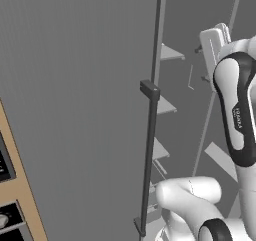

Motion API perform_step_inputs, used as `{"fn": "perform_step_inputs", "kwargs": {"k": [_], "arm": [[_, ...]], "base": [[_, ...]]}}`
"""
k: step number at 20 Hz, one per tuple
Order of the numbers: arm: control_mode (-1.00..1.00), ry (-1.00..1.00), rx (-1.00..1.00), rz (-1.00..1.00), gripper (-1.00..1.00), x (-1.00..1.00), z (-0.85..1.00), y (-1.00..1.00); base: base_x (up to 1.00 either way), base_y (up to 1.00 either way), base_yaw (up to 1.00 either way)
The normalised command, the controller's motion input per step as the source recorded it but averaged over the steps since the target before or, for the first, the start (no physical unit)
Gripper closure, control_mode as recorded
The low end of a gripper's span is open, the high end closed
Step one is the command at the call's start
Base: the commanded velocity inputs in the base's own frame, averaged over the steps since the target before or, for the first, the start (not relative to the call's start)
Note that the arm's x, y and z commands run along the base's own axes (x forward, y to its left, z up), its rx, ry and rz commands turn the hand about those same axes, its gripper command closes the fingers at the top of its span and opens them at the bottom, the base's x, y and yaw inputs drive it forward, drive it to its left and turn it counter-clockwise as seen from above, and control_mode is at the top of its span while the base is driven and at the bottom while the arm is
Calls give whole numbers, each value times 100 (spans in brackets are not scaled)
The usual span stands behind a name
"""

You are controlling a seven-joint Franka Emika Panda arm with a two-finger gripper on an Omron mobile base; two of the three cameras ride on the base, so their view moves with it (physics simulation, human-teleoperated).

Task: Open the freezer door, pick up the ice cube tray from the freezer, and place it on the dining counter.

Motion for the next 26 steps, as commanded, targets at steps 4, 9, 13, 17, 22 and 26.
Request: {"fn": "perform_step_inputs", "kwargs": {"k": [4, 9, 13, 17, 22, 26], "arm": [[-100, 0, 11, 0, -100, 52, 3, 0], [-100, 0, 4, 0, -100, 55, 1, 0], [-100, 0, 0, 0, -100, 62, 0, 0], [-100, 0, 0, 0, -100, 65, 0, 0], [-100, 0, 0, 0, -100, 62, 0, 0], [-100, 0, 0, 0, -100, 58, 0, 0]], "base": [[0, 0, 0], [0, 0, 0], [0, 0, 0], [0, 0, 0], [0, 0, 0], [0, 0, 0]]}}
